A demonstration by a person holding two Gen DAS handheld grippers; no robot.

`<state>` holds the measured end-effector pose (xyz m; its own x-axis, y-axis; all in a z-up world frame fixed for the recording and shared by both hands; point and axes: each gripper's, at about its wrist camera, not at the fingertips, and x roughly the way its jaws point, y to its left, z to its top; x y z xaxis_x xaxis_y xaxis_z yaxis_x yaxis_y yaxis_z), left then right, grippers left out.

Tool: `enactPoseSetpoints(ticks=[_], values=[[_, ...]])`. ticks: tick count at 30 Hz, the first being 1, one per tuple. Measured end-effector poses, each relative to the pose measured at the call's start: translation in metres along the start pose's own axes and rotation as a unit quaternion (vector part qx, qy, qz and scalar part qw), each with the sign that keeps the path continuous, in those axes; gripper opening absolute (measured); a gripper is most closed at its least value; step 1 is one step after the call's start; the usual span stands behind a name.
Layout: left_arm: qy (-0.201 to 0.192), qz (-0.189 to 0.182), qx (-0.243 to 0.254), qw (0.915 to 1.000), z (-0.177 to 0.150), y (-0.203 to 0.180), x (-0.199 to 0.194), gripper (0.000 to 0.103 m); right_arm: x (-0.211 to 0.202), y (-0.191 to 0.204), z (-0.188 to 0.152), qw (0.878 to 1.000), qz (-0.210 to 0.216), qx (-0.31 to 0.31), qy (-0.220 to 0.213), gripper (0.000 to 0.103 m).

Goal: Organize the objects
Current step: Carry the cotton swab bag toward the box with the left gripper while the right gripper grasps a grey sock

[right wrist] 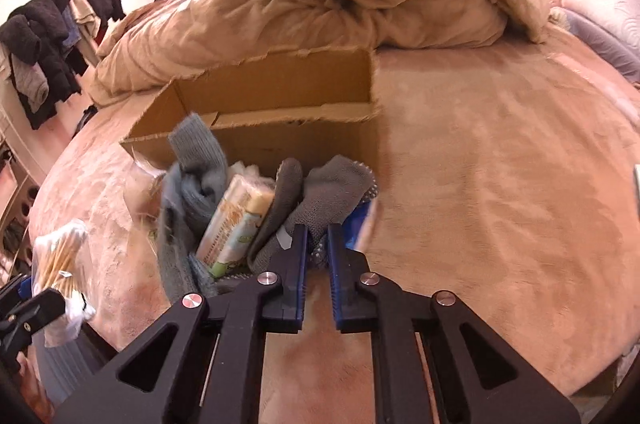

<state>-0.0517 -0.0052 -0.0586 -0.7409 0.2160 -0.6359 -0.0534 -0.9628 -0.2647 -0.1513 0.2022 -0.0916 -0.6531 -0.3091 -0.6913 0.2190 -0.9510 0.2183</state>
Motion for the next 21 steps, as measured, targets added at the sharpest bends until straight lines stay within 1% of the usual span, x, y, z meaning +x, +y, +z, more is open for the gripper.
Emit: enactPoseSetpoints(ticks=[4, 11, 17, 21], values=[[-0.007, -0.005, 0.006, 0.9999, 0.007, -0.004, -0.003, 0.058, -0.018, -0.004, 0.003, 1.000, -0.009, 0.003, -0.013, 0.007], [-0.016, -0.014, 0.027, 0.9994, 0.024, -0.013, -0.005, 0.058, -0.056, -0.004, 0.014, 0.999, -0.016, -0.002, -0.046, 0.006], [-0.025, -0.020, 0.042, 0.9986, 0.047, -0.024, 0.002, 0.058, -0.076, -0.005, 0.035, 0.998, -0.012, -0.007, -0.069, 0.006], [-0.020, -0.030, 0.058, 0.9977, 0.065, -0.036, 0.012, 0.058, -0.087, -0.001, 0.054, 0.996, -0.015, -0.022, -0.089, 0.005]])
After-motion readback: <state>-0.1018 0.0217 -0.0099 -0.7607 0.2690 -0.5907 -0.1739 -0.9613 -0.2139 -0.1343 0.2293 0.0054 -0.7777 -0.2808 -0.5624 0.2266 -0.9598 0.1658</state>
